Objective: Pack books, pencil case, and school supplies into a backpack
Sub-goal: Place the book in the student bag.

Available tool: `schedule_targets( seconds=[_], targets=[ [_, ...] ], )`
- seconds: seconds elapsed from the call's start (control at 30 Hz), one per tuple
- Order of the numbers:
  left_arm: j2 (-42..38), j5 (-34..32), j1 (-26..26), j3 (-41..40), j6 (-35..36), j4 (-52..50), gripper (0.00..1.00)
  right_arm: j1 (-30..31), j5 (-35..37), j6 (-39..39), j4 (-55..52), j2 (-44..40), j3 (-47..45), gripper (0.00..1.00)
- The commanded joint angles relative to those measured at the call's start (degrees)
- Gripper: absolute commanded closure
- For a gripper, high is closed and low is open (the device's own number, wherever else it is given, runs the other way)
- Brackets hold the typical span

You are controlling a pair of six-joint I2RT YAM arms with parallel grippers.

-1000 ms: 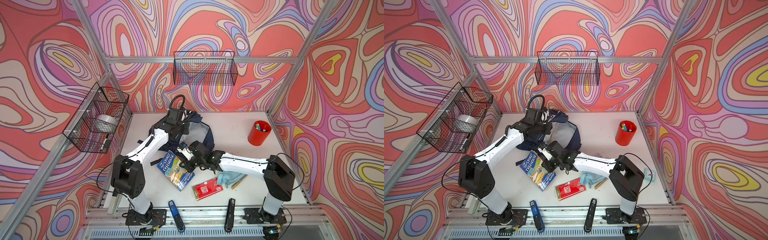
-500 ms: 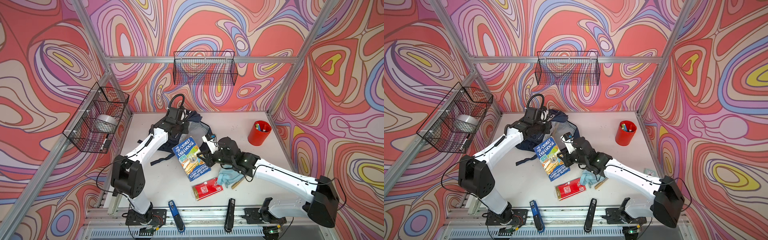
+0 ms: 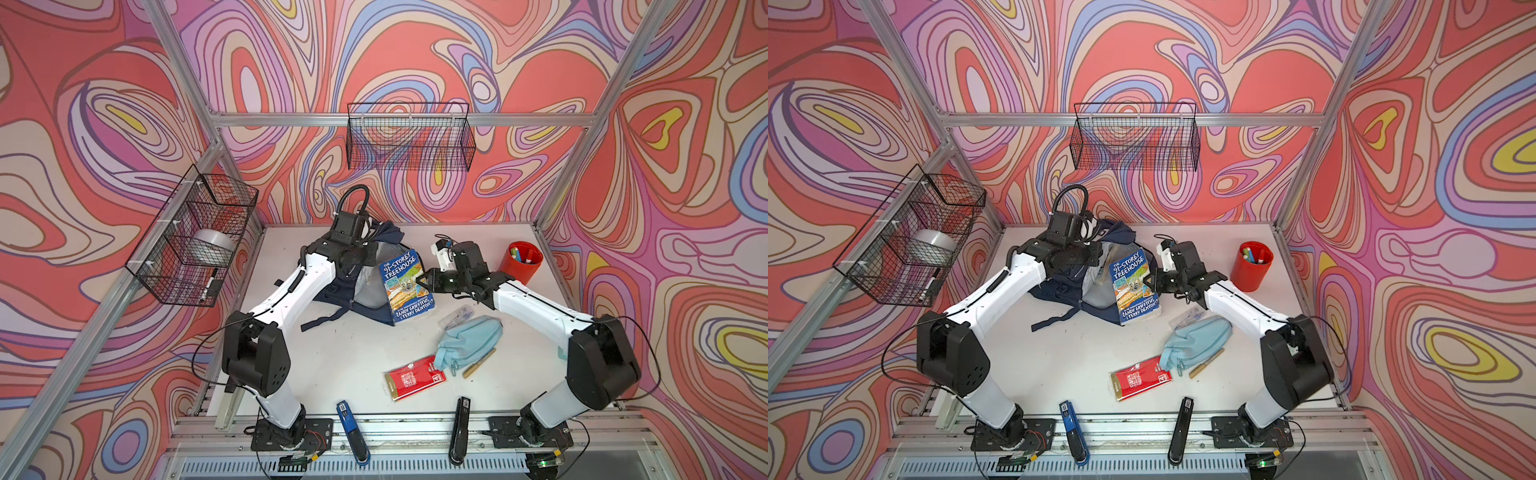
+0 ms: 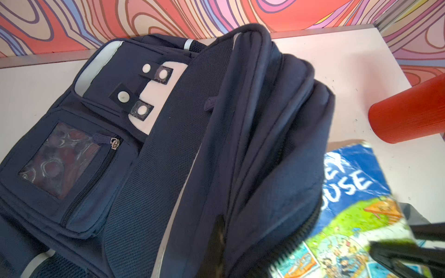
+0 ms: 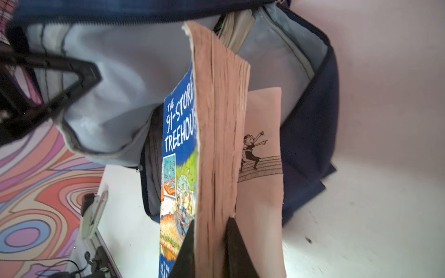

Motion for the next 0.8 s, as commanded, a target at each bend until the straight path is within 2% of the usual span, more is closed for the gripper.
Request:
schedule_targets(
  seconds=[0.0, 0.1, 0.2, 0.37, 0.5, 0.63, 0.77],
  targets=[
    [-1.16, -0.31, -0.46, 4.44, 0.35, 1.1, 1.0, 0.02, -4.54, 3.99, 5.13, 3.45, 6.55, 1.0],
    [-0.33, -0.39, -0.52, 5.69, 0.29, 0.75, 1.0, 0.02, -6.05, 7.83, 7.9, 6.53, 8.55, 1.0],
    [0.08, -1.26, -0.77, 7.07, 0.29, 0.65, 1.0, 0.38, -7.26, 8.3, 3.32, 11.76, 13.24, 1.0],
    [1.14, -3.53, -0.89, 11.32, 0.51, -1.31, 1.0, 0.79, -3.84, 11.17, 3.48, 12.7, 11.16, 1.0],
    [1.05, -3.13, -1.63, 11.82, 0.29, -1.23, 1.0, 1.18, -3.24, 14.87, 11.38, 13.43, 9.39, 1.0],
    [0.96, -1.71, -2.13, 11.51, -1.17, -1.92, 1.0, 3.43, 3.19, 14.0, 9.07, 16.63, 15.26, 1.0],
    [0.3, -1.85, -2.67, 10.74, -1.81, -1.54, 1.0, 4.35, 9.9, 18.47, 8.05, 18.87, 18.19, 1.0]
  ],
)
